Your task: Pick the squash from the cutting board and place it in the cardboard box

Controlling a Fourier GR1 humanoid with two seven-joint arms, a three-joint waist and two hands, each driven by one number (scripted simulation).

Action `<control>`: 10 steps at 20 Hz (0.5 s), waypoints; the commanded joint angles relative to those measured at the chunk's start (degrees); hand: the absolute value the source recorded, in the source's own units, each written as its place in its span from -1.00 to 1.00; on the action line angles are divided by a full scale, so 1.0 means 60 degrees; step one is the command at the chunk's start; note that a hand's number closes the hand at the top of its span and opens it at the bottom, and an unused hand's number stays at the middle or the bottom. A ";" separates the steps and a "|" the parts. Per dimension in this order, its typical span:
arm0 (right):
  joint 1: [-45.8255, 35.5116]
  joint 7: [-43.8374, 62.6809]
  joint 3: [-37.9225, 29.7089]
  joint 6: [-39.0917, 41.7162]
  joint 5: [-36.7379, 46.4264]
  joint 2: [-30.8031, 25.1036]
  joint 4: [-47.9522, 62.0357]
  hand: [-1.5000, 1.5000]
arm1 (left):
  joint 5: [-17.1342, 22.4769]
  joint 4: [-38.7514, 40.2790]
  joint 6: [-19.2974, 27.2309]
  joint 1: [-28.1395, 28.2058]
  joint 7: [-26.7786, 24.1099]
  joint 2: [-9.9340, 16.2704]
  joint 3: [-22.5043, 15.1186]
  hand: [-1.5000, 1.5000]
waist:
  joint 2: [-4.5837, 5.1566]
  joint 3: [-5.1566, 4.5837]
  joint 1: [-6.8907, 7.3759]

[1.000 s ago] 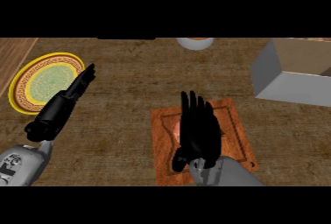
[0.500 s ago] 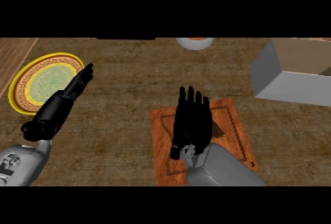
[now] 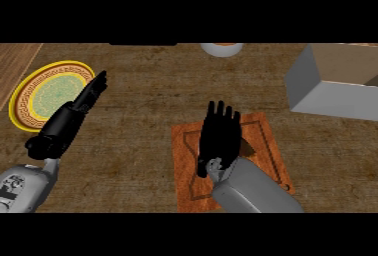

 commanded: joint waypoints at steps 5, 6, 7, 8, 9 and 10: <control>-0.0120 0.2107 0.0635 -0.0413 -0.0246 0.0219 0.0667 -1.00 | -0.0294 -0.0079 0.0018 -0.0069 -0.0020 -0.0340 0.0052 0.00 | 0.0020 0.0007 0.0056; -0.0275 0.1766 0.0329 -0.0219 -0.0390 0.0220 0.0718 -1.00 | -0.0277 0.0243 -0.0152 0.0162 -0.0403 -0.0224 0.0270 0.00 | 0.0027 0.0005 0.0029; -0.0192 0.1674 0.0492 -0.0541 -0.0504 0.0220 0.1047 -1.00 | -0.0499 0.0153 0.0021 -0.0120 0.0047 -0.0444 0.0000 0.00 | 0.0034 0.0009 0.0037; -0.0105 0.1740 0.0368 -0.0402 -0.0428 0.0220 0.0902 -1.00 | -0.0290 -0.0185 -0.0071 0.0243 -0.0025 -0.0351 0.0150 0.00 | 0.0012 0.0008 0.0052; -0.0318 0.1988 0.0315 -0.0147 -0.0634 0.0220 0.0586 -1.00 | -0.0465 0.0171 -0.0020 0.0156 -0.0236 -0.0503 0.0086 0.00 | 0.0014 0.0005 0.0004; 0.0064 0.1788 0.0306 -0.0465 -0.0301 0.0220 0.0838 -1.00 | -0.0373 -0.0321 -0.0050 0.0218 0.0182 -0.0410 0.0070 0.00 | -0.0003 0.0010 0.0016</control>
